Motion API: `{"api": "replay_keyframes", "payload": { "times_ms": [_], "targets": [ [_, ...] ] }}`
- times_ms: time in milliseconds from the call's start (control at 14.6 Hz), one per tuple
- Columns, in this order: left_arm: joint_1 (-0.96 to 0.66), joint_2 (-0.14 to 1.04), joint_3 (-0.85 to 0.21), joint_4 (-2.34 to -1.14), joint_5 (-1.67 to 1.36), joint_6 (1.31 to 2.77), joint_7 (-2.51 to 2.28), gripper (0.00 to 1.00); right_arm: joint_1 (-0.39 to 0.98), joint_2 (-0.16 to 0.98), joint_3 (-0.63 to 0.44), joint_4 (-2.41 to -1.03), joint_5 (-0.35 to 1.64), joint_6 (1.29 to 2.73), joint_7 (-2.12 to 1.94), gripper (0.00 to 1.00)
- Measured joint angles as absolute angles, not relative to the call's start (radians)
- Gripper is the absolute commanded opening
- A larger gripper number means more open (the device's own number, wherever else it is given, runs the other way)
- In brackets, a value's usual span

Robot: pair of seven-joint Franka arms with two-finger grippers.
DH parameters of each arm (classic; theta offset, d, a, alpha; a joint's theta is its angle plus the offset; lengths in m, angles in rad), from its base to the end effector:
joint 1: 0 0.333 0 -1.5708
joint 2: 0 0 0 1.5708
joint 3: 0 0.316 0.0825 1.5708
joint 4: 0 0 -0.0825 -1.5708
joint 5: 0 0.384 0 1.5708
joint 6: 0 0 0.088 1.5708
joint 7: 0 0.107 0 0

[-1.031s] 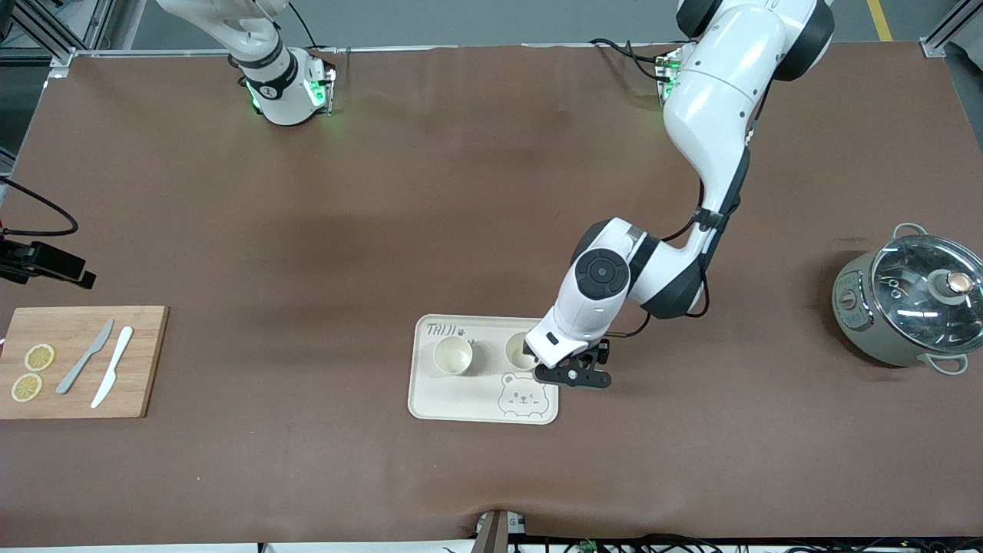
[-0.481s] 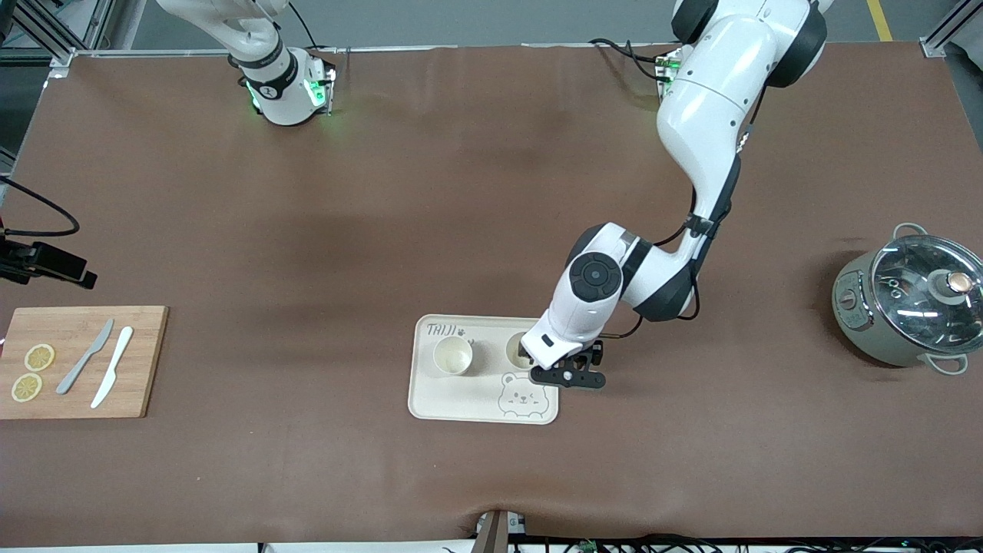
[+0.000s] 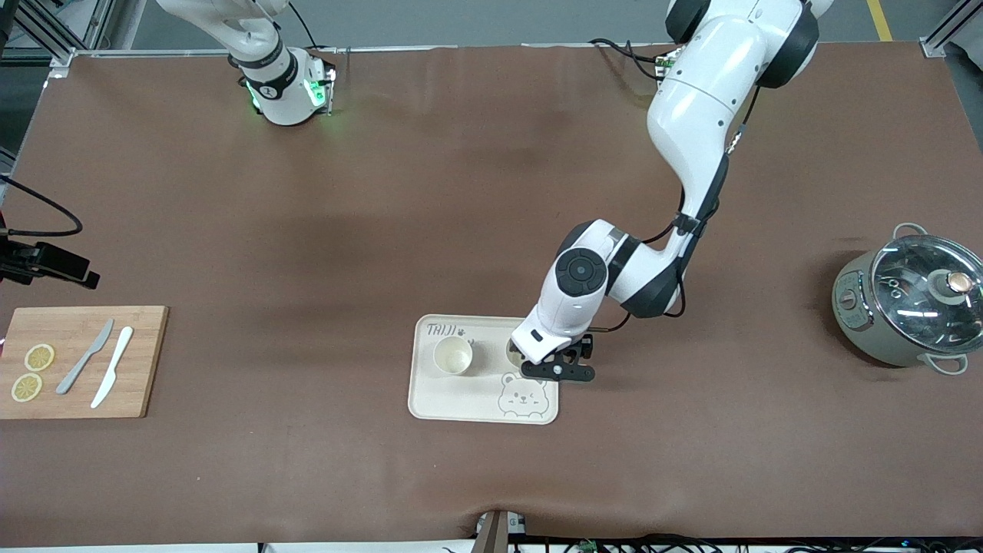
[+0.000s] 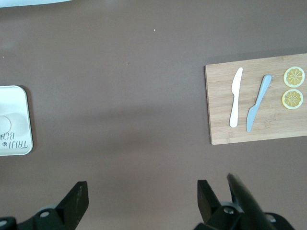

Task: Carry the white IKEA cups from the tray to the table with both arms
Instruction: 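Grasp the white paper cup with the left gripper and lift it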

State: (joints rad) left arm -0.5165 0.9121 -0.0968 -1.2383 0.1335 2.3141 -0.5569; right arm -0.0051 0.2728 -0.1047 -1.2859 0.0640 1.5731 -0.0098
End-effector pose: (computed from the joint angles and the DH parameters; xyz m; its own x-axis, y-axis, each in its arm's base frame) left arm 0.6442 -0.4245 0.2307 0.9831 -0.0887 0.1602 -0.0991 -0.9934 0.0579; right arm 0.6347 -0.0531 0.5973 0.9953 -0.0957 0.0162 -0.0951 -0.9948 -0.0357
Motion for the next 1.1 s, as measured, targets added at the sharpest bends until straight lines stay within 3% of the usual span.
{"api": "replay_keyframes", "payload": {
  "times_ms": [137, 206, 275, 344, 1100],
  "targets": [
    [-0.525, 0.921, -0.091, -1.239, 0.134, 2.328, -0.557, 0.99, -0.005, 0.273, -0.105, -1.287, 0.064, 1.573, -0.01, 1.0],
    [-0.528, 0.925, -0.089, -1.24, 0.135, 2.334, -0.565, 0.45, -0.005, 0.273, -0.105, -1.287, 0.064, 1.574, -0.01, 1.0],
    [-0.531, 0.928, -0.089, -1.241, 0.135, 2.338, -0.597, 0.12, -0.005, 0.273, -0.105, -1.287, 0.063, 1.574, -0.01, 1.0],
    [-0.536, 0.931, -0.089, -1.242, 0.135, 2.341, -0.656, 0.0, -0.005, 0.273, -0.105, -1.288, 0.063, 1.574, -0.01, 1.0],
    [-0.55, 0.935, -0.082, -1.241, 0.17, 2.372, -0.769, 0.0, 0.036, 0.273, -0.097, -1.291, 0.055, 1.615, -0.01, 1.0]
  ]
}}
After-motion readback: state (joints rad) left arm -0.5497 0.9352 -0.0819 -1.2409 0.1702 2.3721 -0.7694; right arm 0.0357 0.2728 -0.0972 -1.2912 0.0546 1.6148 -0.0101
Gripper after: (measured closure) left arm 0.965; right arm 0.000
